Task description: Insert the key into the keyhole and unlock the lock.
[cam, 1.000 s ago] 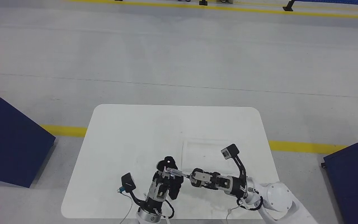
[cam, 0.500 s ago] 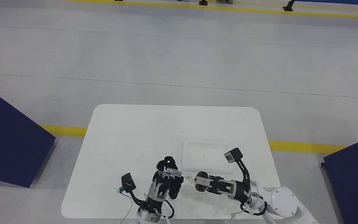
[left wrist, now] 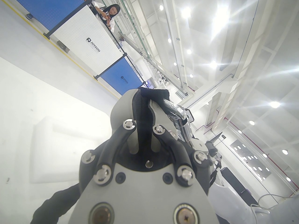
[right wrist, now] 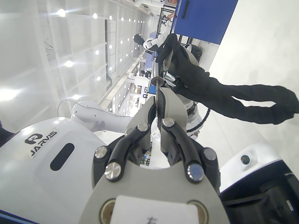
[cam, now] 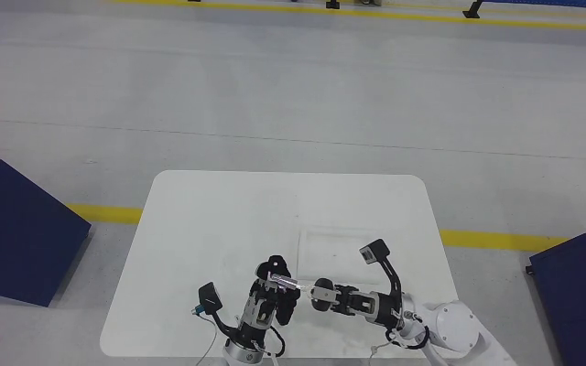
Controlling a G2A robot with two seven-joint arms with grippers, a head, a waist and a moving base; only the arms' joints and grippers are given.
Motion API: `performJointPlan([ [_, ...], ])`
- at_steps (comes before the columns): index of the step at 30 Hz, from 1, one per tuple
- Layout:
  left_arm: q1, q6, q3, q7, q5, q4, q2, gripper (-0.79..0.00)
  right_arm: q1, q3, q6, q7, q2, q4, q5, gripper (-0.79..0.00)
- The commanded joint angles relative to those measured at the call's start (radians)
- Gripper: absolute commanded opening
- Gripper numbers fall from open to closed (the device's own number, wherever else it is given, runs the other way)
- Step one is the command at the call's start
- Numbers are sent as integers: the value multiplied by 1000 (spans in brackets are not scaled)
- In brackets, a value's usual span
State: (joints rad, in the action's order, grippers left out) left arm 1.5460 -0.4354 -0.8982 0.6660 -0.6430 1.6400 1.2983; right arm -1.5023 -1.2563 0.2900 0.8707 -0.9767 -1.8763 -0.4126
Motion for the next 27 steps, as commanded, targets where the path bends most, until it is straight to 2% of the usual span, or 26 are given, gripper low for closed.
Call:
performJointPlan([
  [1,0,0,0,0,0,0,0,-785,5,4,-4,-2,-1,0,-1,-785],
  [5,0,0,0,0,0,0,0,-785,13,10,-28,-3,-3,5,-10,-785],
  [9,0,0,0,0,0,0,0,-785,22,12,-94,3,-4,6,-40,-785],
  [23,0,0,0,0,0,0,0,-785,67,7,-454,67,-6,31,-276,-785],
  [27,0,0,0,0,0,0,0,-785,74,5,-463,70,-6,29,-270,-785],
])
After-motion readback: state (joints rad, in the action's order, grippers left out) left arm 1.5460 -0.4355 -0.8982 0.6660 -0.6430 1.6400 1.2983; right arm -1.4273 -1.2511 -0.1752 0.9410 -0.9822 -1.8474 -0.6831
